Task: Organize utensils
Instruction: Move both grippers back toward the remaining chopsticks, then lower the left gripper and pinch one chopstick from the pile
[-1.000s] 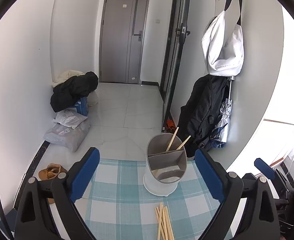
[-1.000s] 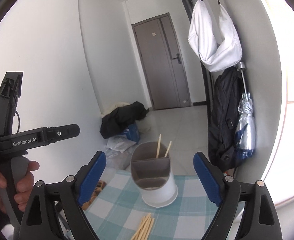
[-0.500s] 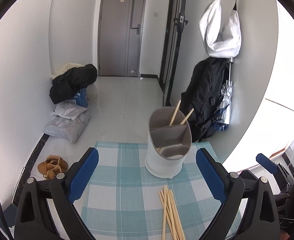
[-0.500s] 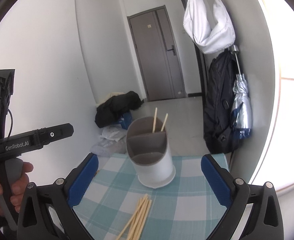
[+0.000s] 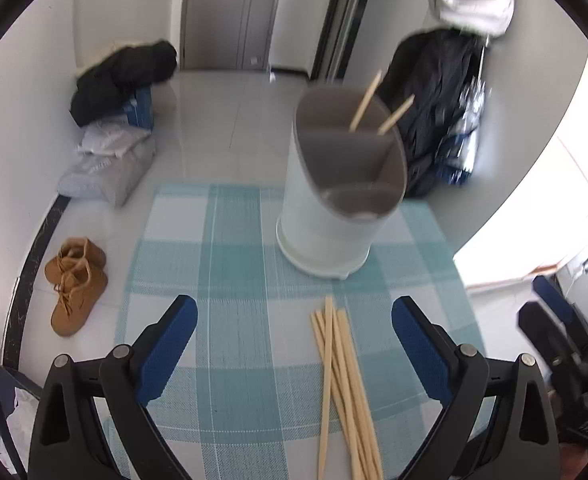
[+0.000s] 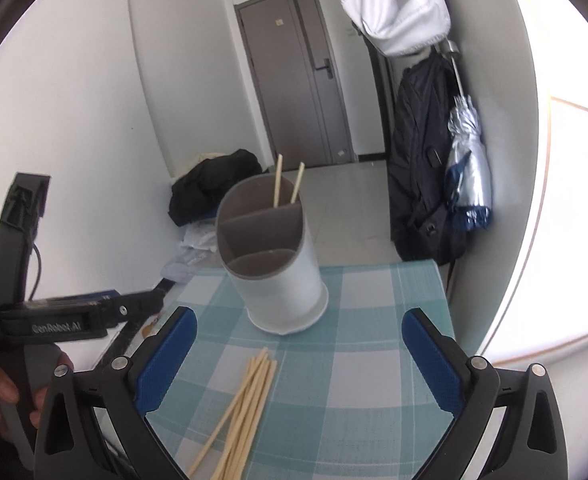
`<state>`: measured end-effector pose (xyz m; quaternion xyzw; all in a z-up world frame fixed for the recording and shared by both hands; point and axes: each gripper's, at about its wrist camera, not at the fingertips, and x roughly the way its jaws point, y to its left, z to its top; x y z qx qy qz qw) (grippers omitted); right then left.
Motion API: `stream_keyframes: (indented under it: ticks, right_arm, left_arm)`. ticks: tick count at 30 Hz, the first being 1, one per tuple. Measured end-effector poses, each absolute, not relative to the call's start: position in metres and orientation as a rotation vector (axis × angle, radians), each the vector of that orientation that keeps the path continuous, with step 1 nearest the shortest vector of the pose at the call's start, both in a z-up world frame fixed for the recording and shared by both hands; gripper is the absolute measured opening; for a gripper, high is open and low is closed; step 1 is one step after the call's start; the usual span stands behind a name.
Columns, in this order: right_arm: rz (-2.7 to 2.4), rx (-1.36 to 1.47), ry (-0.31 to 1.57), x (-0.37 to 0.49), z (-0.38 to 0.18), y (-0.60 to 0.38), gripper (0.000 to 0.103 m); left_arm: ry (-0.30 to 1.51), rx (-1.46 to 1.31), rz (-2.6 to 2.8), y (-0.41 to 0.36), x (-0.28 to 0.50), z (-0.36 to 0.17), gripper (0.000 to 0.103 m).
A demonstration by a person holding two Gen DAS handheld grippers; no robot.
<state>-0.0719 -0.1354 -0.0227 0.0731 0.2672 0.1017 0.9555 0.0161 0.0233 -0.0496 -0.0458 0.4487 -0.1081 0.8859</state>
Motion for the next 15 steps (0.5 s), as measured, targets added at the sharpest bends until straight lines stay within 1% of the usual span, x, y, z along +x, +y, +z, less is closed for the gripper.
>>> stream_keyframes:
  ticks: [2, 12, 13, 14, 15]
  right_arm:
    - [0.19, 0.142, 0.564, -0.068, -0.028, -0.137, 0.103]
    - [0.145, 0.164, 0.655, -0.052, -0.048, -0.145, 0.103]
    - [0.146, 0.166, 0.661, -0.051, -0.049, -0.146, 0.103]
    - [0.148, 0.167, 0.664, -0.05, -0.05, -0.146, 0.103]
    - [0.147, 0.164, 0.666, -0.049, -0.05, -0.147, 0.103]
  left_arm:
    - [0.994, -0.079, -0.253, 0.018, 0.022, -0.066, 0.095]
    - [1.21, -0.067, -0.3, 0.0, 0.045, -0.115, 0.095]
    - [1.219, -0.073, -0.303, -0.001, 0.048, -0.117, 0.092]
    - [1.227, -0.075, -0.301, -0.002, 0.052, -0.12, 0.087]
    - [1.231, -0.072, -0.291, -0.002, 0.054, -0.122, 0.083]
